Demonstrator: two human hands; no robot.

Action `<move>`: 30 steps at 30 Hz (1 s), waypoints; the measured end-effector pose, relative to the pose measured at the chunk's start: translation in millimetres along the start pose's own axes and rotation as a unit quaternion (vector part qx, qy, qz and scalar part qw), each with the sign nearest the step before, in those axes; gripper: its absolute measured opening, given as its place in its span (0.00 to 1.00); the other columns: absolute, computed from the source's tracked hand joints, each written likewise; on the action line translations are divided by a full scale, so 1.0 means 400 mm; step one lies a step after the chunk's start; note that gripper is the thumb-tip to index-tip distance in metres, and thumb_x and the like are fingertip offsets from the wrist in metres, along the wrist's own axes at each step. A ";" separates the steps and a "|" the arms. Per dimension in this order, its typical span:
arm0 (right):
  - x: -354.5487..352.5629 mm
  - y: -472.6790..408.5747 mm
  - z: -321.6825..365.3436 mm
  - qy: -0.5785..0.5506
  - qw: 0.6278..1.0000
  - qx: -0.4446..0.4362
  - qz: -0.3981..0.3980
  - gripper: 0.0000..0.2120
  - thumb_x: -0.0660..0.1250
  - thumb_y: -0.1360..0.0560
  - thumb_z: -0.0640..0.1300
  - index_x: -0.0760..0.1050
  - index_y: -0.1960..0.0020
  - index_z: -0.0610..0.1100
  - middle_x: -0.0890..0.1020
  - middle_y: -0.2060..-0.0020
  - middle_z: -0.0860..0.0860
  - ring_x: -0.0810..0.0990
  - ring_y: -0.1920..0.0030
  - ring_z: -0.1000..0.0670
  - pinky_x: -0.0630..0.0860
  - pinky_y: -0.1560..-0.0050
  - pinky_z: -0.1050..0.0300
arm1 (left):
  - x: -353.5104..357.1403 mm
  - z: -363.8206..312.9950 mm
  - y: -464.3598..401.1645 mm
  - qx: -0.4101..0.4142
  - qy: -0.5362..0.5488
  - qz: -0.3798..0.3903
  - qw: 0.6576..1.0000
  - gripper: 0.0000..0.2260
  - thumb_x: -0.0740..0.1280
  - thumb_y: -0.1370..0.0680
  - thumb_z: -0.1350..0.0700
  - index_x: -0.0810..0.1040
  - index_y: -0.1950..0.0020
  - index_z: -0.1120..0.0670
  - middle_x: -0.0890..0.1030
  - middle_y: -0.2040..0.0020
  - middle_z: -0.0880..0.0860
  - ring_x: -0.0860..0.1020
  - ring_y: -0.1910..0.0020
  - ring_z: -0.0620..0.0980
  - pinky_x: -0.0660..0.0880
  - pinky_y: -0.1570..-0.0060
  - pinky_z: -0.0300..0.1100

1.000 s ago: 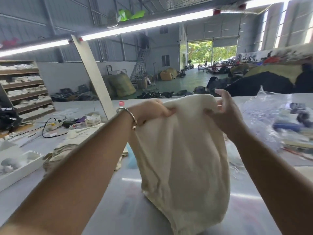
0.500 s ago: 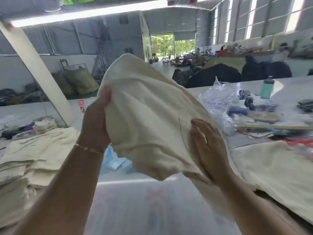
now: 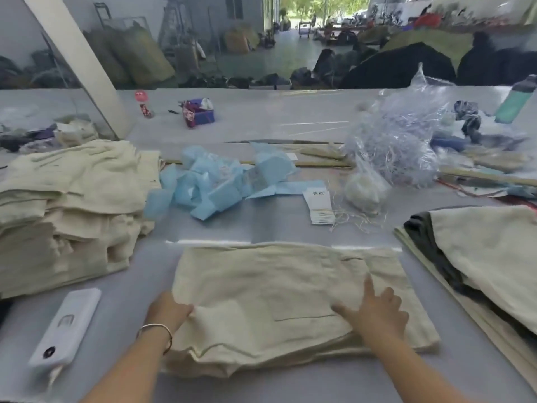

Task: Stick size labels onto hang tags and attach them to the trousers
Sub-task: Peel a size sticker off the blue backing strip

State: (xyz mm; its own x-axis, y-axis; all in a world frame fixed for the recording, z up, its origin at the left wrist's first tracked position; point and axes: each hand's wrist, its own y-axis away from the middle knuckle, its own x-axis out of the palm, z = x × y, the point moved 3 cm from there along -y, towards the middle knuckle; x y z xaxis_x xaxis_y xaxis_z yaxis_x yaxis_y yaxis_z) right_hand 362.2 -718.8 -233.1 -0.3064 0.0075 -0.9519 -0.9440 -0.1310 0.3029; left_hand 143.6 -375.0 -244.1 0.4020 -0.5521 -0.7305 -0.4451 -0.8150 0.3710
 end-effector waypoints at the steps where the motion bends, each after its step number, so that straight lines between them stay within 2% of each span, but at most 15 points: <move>1: -0.005 -0.005 -0.006 -0.017 1.000 0.022 -0.004 0.56 0.60 0.38 0.79 0.45 0.22 0.49 0.62 0.30 0.42 0.65 0.32 0.41 0.69 0.40 0.47 | 0.000 0.003 -0.011 -0.002 -0.014 0.003 1.000 0.16 0.75 0.31 0.59 0.81 0.45 0.61 0.83 0.46 0.63 0.81 0.47 0.61 0.72 0.55 0.43; 3: -0.012 -0.015 -0.005 -0.098 0.995 0.038 0.000 0.54 0.67 0.38 0.74 0.54 0.26 0.42 0.68 0.34 0.43 0.71 0.35 0.41 0.71 0.43 0.48 | -0.002 0.011 -0.025 -0.010 -0.021 -0.001 1.000 0.15 0.75 0.31 0.57 0.81 0.46 0.61 0.83 0.47 0.62 0.81 0.47 0.61 0.72 0.57 0.43; 5: -0.027 -0.026 0.006 -0.175 0.984 0.028 -0.023 0.39 0.73 0.32 0.62 0.63 0.32 0.41 0.75 0.39 0.44 0.76 0.40 0.41 0.73 0.49 0.50 | -0.002 0.015 -0.031 -0.008 -0.019 -0.007 1.000 0.14 0.75 0.31 0.56 0.81 0.48 0.61 0.83 0.48 0.63 0.81 0.48 0.61 0.69 0.58 0.42; 6: -0.041 -0.027 0.014 -0.194 0.980 0.014 -0.051 0.31 0.72 0.29 0.54 0.64 0.33 0.42 0.77 0.40 0.45 0.77 0.42 0.41 0.73 0.51 0.51 | -0.001 0.017 -0.034 -0.007 -0.019 -0.008 1.000 0.15 0.75 0.31 0.56 0.82 0.47 0.61 0.83 0.48 0.63 0.81 0.48 0.61 0.69 0.58 0.42; 8: -0.068 -0.009 0.044 -0.185 0.975 -0.041 -0.119 0.23 0.66 0.26 0.42 0.66 0.33 0.45 0.78 0.42 0.46 0.78 0.44 0.42 0.70 0.55 0.53 | 0.000 0.017 -0.033 -0.005 -0.021 -0.008 1.000 0.15 0.75 0.31 0.57 0.82 0.46 0.61 0.83 0.47 0.63 0.81 0.47 0.62 0.69 0.58 0.42; 11: -0.094 0.047 0.113 -0.188 0.958 -0.121 -0.180 0.20 0.61 0.28 0.35 0.73 0.38 0.45 0.79 0.45 0.46 0.79 0.49 0.40 0.72 0.57 0.52 | 0.003 0.016 -0.032 -0.002 -0.018 -0.014 1.000 0.17 0.74 0.30 0.58 0.80 0.44 0.61 0.82 0.46 0.64 0.80 0.46 0.63 0.69 0.57 0.43; 13: -0.084 0.086 0.164 -0.176 0.957 -0.163 -0.161 0.20 0.61 0.28 0.36 0.73 0.37 0.47 0.79 0.44 0.47 0.79 0.48 0.41 0.73 0.53 0.51 | 0.006 0.016 -0.029 -0.003 -0.012 -0.019 1.000 0.17 0.74 0.30 0.59 0.80 0.43 0.62 0.82 0.46 0.64 0.80 0.46 0.63 0.69 0.56 0.43; 15: -0.055 0.117 0.203 -0.165 0.957 -0.209 -0.118 0.18 0.61 0.26 0.40 0.74 0.37 0.52 0.80 0.44 0.50 0.79 0.44 0.44 0.70 0.47 0.53 | 0.008 0.009 -0.015 -0.010 -0.017 -0.039 0.999 0.19 0.73 0.29 0.58 0.76 0.41 0.62 0.80 0.44 0.65 0.78 0.45 0.65 0.71 0.54 0.46; 18: 0.005 0.143 0.222 -0.232 0.946 -0.225 -0.037 0.14 0.63 0.23 0.45 0.77 0.39 0.53 0.81 0.46 0.54 0.78 0.43 0.50 0.67 0.42 0.55 | 0.016 -0.007 0.024 -0.005 -0.103 -0.152 0.983 0.26 0.71 0.30 0.59 0.68 0.34 0.59 0.72 0.38 0.64 0.69 0.38 0.64 0.70 0.44 0.54; 20: 0.043 0.152 0.222 -0.247 0.941 -0.232 -0.006 0.11 0.65 0.24 0.46 0.79 0.43 0.51 0.82 0.51 0.56 0.79 0.46 0.52 0.66 0.41 0.57 | 0.040 -0.028 0.055 0.054 -0.157 -0.212 0.963 0.26 0.68 0.31 0.62 0.70 0.34 0.55 0.71 0.38 0.60 0.66 0.39 0.61 0.67 0.42 0.53; 23: 0.058 0.142 0.227 -0.268 0.937 -0.225 0.013 0.03 0.66 0.25 0.52 0.78 0.55 0.55 0.79 0.63 0.58 0.78 0.55 0.55 0.65 0.42 0.55 | 0.104 -0.059 0.074 0.163 -0.196 -0.172 0.952 0.18 0.65 0.29 0.61 0.77 0.40 0.52 0.75 0.41 0.56 0.69 0.41 0.58 0.66 0.45 0.49; 25: 0.056 0.118 0.230 -0.276 0.939 -0.199 0.039 0.10 0.65 0.24 0.55 0.73 0.64 0.54 0.77 0.67 0.57 0.76 0.59 0.55 0.65 0.44 0.55 | 0.133 -0.075 0.079 0.202 -0.193 -0.125 0.952 0.17 0.64 0.28 0.63 0.77 0.39 0.55 0.76 0.41 0.56 0.71 0.41 0.58 0.68 0.44 0.49; 26: 0.052 0.105 0.232 -0.267 0.944 -0.186 0.050 0.11 0.65 0.25 0.56 0.72 0.64 0.54 0.77 0.67 0.58 0.76 0.58 0.55 0.66 0.46 0.56 | 0.138 -0.087 0.084 0.225 -0.167 -0.116 0.953 0.18 0.64 0.28 0.65 0.78 0.40 0.56 0.77 0.43 0.57 0.72 0.42 0.58 0.70 0.45 0.49; 28: 0.040 0.092 0.239 -0.228 0.956 -0.174 0.064 0.09 0.67 0.30 0.57 0.71 0.60 0.53 0.77 0.64 0.59 0.77 0.56 0.54 0.66 0.51 0.57 | 0.142 -0.112 0.094 0.293 -0.104 -0.105 0.945 0.16 0.65 0.31 0.70 0.82 0.47 0.58 0.80 0.49 0.58 0.75 0.47 0.60 0.73 0.47 0.49; 30: 0.035 0.091 0.257 -0.131 0.971 -0.187 0.065 0.16 0.69 0.34 0.59 0.70 0.51 0.54 0.78 0.56 0.58 0.78 0.50 0.52 0.67 0.51 0.55 | 0.157 -0.135 0.107 0.350 -0.082 -0.061 0.931 0.11 0.66 0.29 0.69 0.83 0.54 0.57 0.82 0.55 0.55 0.77 0.51 0.57 0.75 0.49 0.49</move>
State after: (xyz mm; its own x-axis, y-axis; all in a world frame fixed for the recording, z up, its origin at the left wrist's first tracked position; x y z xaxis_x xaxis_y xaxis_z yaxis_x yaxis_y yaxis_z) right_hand 310.9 -621.5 -230.6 -0.4867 0.2133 -0.8471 -0.7999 -0.4987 0.3339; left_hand 193.0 -454.0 -243.0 0.3828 -0.3818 -0.8412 -0.8393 -0.5242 -0.1441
